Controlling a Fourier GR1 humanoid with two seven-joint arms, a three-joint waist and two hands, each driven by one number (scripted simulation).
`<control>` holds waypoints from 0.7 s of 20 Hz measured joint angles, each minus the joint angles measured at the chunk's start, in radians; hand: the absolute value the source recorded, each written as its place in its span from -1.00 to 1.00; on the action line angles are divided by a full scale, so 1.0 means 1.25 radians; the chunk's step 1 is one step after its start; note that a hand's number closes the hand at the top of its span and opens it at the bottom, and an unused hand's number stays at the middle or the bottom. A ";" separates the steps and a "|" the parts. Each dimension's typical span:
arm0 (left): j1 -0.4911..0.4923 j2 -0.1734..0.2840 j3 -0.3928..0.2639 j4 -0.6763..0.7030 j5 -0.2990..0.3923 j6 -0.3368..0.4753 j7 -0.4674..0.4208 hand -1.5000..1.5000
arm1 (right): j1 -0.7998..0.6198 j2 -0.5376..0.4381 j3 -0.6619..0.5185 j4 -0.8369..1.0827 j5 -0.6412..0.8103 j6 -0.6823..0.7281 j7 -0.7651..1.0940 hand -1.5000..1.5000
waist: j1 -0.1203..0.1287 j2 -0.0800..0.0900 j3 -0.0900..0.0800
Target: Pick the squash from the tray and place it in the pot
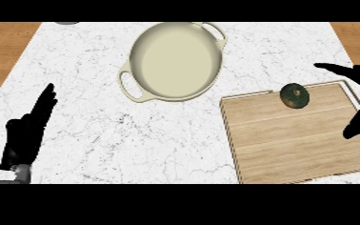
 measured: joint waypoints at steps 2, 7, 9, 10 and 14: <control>0.009 -0.008 0.004 -0.005 -0.011 0.000 -0.001 0.00 | -0.022 0.025 0.001 0.022 0.026 0.022 0.007 -1.00 | -0.002 -0.001 0.000; 0.021 -0.015 0.023 -0.035 -0.018 -0.016 0.021 0.00 | -0.044 0.066 -0.001 0.044 0.102 0.049 0.031 -1.00 | -0.007 -0.001 0.000; 0.033 -0.016 0.032 -0.052 -0.024 -0.024 0.031 0.00 | -0.033 0.078 -0.008 0.031 0.123 0.059 0.040 -1.00 | -0.009 -0.002 0.000; 0.029 -0.023 0.032 -0.051 -0.032 -0.022 0.035 0.00 | -0.032 0.089 -0.011 0.026 0.135 0.063 0.048 -1.00 | -0.010 -0.002 0.000; 0.011 -0.037 0.044 -0.038 -0.045 -0.036 0.037 0.00 | -0.055 0.124 -0.019 0.080 0.198 0.072 0.030 -1.00 | -0.010 -0.001 0.000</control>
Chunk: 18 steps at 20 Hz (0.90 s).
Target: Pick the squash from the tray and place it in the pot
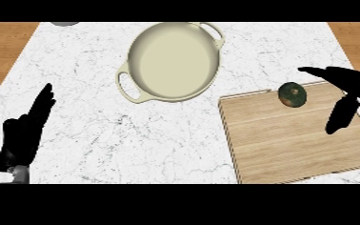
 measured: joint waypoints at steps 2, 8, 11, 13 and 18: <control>0.013 -0.006 0.011 0.006 -0.004 -0.011 -0.017 0.00 | 0.003 0.013 -0.010 -0.002 0.020 0.012 0.005 -1.00 | -0.001 0.000 0.000; 0.008 -0.025 0.034 0.022 -0.020 -0.031 -0.027 0.00 | 0.001 0.068 -0.027 0.029 0.091 0.010 0.015 -1.00 | -0.002 0.000 0.000; -0.006 -0.036 0.037 0.018 -0.034 -0.033 -0.011 0.00 | -0.003 0.079 -0.036 0.075 0.133 -0.009 -0.020 -1.00 | -0.001 0.000 0.000; -0.004 -0.040 0.045 0.015 -0.039 -0.042 -0.012 0.00 | -0.010 0.093 -0.048 0.085 0.153 -0.011 -0.019 -1.00 | -0.001 0.000 0.000; 0.019 -0.056 0.049 -0.027 -0.055 -0.051 0.003 0.00 | -0.011 0.123 -0.061 0.134 0.204 -0.039 -0.052 -1.00 | 0.000 0.000 0.000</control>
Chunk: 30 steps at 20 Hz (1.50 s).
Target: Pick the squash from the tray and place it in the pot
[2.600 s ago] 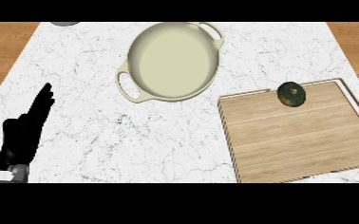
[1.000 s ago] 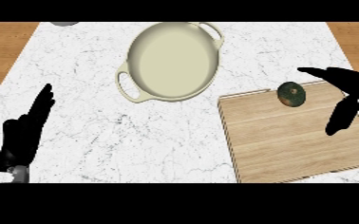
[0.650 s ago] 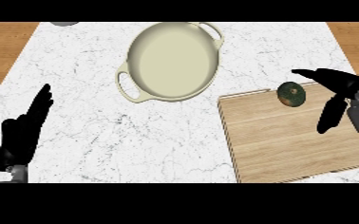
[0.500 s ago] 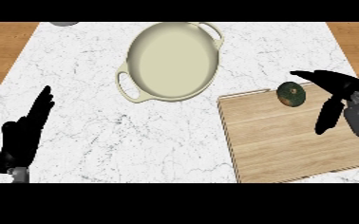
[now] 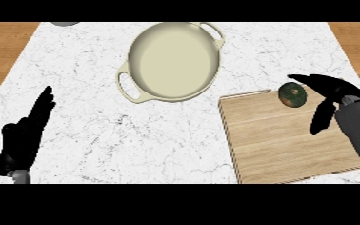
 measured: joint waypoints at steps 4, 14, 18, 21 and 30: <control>-0.010 -0.002 0.019 0.014 -0.010 -0.011 -0.005 0.00 | 0.001 0.001 -0.003 0.023 0.037 0.000 -0.040 1.00 | -0.001 -0.002 -0.002; -0.018 -0.031 0.028 0.023 -0.029 -0.023 -0.012 0.00 | -0.017 0.018 -0.018 0.052 0.108 -0.050 -0.119 1.00 | -0.002 -0.006 -0.007; -0.029 -0.032 0.020 0.027 -0.033 -0.028 -0.014 0.00 | -0.075 0.207 -0.014 0.025 0.110 -0.077 0.080 1.00 | 0.020 -0.004 -0.007; -0.041 -0.035 0.004 0.028 -0.036 -0.038 -0.015 0.00 | -0.131 0.337 -0.014 0.025 0.113 -0.130 0.214 1.00 | 0.060 0.003 -0.006; -0.105 -0.045 -0.045 0.035 -0.046 -0.068 -0.010 0.00 | -0.325 0.457 0.051 0.061 0.119 -0.305 0.591 1.00 | 0.154 0.019 -0.005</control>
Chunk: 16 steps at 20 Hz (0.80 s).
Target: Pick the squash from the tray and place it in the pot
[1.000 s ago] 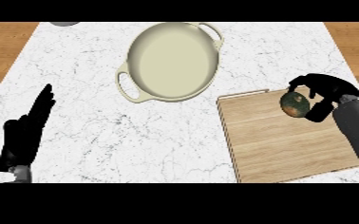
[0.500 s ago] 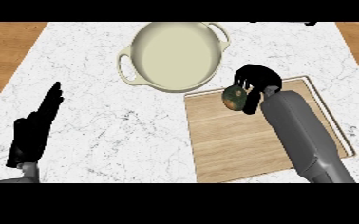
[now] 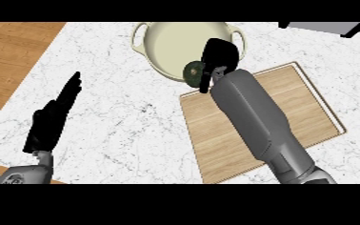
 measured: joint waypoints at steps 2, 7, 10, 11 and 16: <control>-0.010 -0.003 -0.009 0.006 -0.005 -0.002 0.001 0.00 | -0.056 0.006 0.027 0.009 0.022 -0.034 0.078 1.00 | 0.011 0.001 -0.001; -0.027 -0.004 -0.015 0.023 -0.008 -0.008 0.006 0.00 | -0.187 0.008 0.105 0.033 0.104 -0.095 0.203 1.00 | 0.018 -0.003 -0.003; -0.035 -0.005 -0.017 0.025 -0.010 -0.009 0.012 0.00 | -0.259 0.007 0.134 0.050 0.143 -0.114 0.241 1.00 | 0.018 -0.004 -0.003; -0.039 -0.006 -0.018 0.026 -0.010 -0.009 0.014 0.00 | -0.277 0.007 0.140 0.052 0.151 -0.123 0.251 1.00 | 0.018 -0.003 -0.003; -0.054 -0.011 -0.015 0.037 -0.016 0.002 0.019 0.00 | -0.345 0.005 0.153 0.064 0.175 -0.172 0.287 1.00 | 0.007 0.000 -0.002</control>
